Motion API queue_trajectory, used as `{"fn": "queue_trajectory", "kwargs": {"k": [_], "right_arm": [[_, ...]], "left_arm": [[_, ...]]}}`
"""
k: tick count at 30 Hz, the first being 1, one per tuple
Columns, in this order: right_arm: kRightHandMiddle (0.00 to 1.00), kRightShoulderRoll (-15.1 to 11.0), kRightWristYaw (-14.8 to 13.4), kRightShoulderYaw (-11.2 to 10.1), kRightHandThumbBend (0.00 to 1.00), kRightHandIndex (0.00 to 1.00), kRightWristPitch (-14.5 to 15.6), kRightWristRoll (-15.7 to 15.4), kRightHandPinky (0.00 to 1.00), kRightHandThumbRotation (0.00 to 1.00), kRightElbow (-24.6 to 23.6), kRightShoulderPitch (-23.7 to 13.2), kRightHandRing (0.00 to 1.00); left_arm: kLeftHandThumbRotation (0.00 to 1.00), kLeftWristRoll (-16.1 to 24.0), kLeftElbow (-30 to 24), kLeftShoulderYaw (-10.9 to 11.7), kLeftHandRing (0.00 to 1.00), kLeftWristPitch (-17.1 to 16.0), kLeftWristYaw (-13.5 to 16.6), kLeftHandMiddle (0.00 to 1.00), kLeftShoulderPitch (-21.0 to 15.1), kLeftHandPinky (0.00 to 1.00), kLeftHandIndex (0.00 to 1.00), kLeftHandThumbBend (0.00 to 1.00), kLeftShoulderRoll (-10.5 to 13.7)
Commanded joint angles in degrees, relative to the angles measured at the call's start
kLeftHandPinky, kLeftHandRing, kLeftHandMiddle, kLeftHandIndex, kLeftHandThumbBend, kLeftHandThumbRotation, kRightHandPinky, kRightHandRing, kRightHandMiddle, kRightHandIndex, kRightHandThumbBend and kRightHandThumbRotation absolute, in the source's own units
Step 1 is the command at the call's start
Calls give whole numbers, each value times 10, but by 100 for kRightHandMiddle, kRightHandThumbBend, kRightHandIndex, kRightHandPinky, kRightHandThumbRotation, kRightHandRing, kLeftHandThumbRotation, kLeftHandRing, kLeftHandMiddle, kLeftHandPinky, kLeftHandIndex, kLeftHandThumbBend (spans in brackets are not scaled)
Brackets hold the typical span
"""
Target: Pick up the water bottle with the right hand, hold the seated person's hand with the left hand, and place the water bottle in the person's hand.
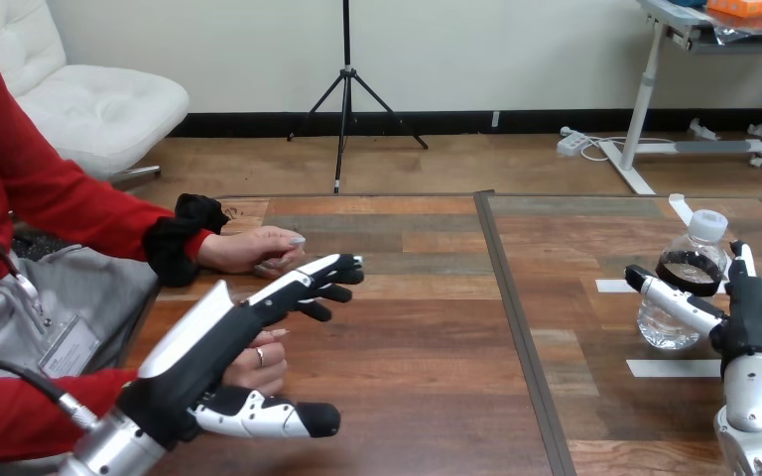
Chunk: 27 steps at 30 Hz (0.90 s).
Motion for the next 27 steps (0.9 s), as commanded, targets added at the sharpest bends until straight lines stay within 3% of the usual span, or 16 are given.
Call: {"fn": "queue_trajectory", "kwargs": {"k": [1, 15, 27], "right_arm": [[98, -10, -4, 3, 100, 100, -5, 5, 75, 41, -1, -56, 93], [92, -1, -16, 5, 100, 97, -1, 3, 74, 30, 6, -62, 86], [79, 10, -24, -9, 100, 82, 2, 24, 64, 14, 9, -68, 74]], "left_arm": [[71, -23, -36, 13, 80, -4, -8, 85, -12, 71, 89, 100, 10], [70, -51, -57, 15, 76, 5, -34, 84, -2, 65, 89, 100, 9], [70, -63, -73, 17, 76, 16, -44, 84, 3, 63, 89, 100, 6]]}}
